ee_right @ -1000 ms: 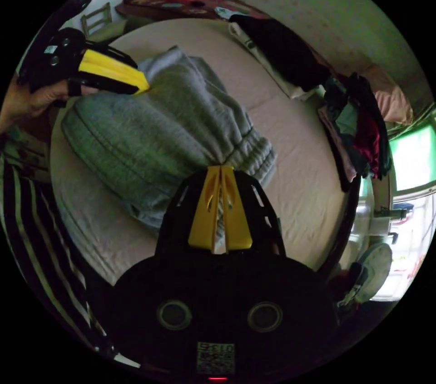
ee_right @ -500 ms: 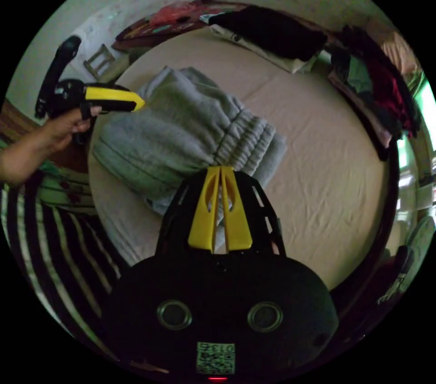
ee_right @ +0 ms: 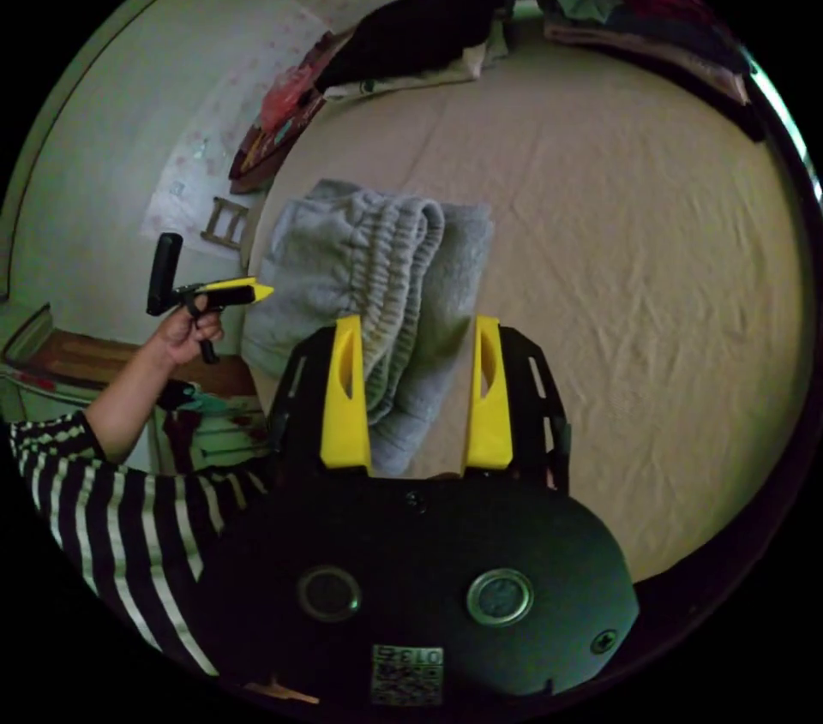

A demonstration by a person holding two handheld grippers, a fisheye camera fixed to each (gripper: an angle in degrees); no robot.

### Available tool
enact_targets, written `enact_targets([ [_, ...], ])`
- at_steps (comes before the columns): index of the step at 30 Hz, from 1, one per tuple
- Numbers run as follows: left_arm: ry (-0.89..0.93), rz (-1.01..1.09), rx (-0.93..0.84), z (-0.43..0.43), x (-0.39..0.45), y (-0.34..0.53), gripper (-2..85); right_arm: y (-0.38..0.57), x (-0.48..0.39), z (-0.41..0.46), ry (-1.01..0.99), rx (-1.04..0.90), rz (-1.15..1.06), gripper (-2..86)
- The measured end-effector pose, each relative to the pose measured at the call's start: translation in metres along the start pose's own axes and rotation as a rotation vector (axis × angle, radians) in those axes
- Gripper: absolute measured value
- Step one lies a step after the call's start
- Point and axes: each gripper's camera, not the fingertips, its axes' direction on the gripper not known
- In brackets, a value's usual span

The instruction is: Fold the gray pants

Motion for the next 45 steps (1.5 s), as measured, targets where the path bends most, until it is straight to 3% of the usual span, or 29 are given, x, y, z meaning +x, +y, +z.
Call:
enact_targets([
  [5, -0.038, 0.062, -0.057, 0.003, 0.017, -0.022, 14.3, 0.022, 0.021, -0.003, -0.113, 0.011, 0.085, 17.3],
  [9, -0.069, 0.093, -0.043, 0.007, 0.032, -0.029, 13.6, 0.038, 0.014, 0.0, 0.068, -0.036, 0.038, 13.5],
  [11, 0.025, 0.031, -0.036, 0.013, 0.027, -0.033, 12.8, 0.044, 0.017, -0.003, 0.059, -0.05, 0.061, 11.0],
  [14, 0.049, 0.059, -0.017, 0.006, 0.043, -0.037, 9.3, 0.062, -0.005, -0.013, 0.207, -0.028, -0.035, 8.6],
  [16, 0.019, 0.121, 0.013, -0.003, 0.067, -0.036, 8.5, 0.083, -0.032, -0.025, 0.334, 0.025, -0.131, 7.4],
  [24, 0.086, 0.343, 0.201, -0.036, 0.17, -0.041, 8.2, 0.167, -0.066, -0.102, 0.489, 0.267, -0.24, 6.3],
  [33, 0.155, 0.732, 0.186, -0.001, 0.368, -0.1, 8.1, 0.296, 0.01, -0.239, 0.554, 0.489, -0.002, 6.2],
  [38, 0.155, 1.051, 0.094, 0.062, 0.555, -0.137, 8.2, 0.384, 0.078, -0.314, 0.614, 0.587, 0.197, 6.1],
  [45, 0.142, 1.323, -0.092, 0.164, 0.768, -0.174, 8.2, 0.484, 0.176, -0.392, 0.732, 0.634, 0.466, 5.9],
])
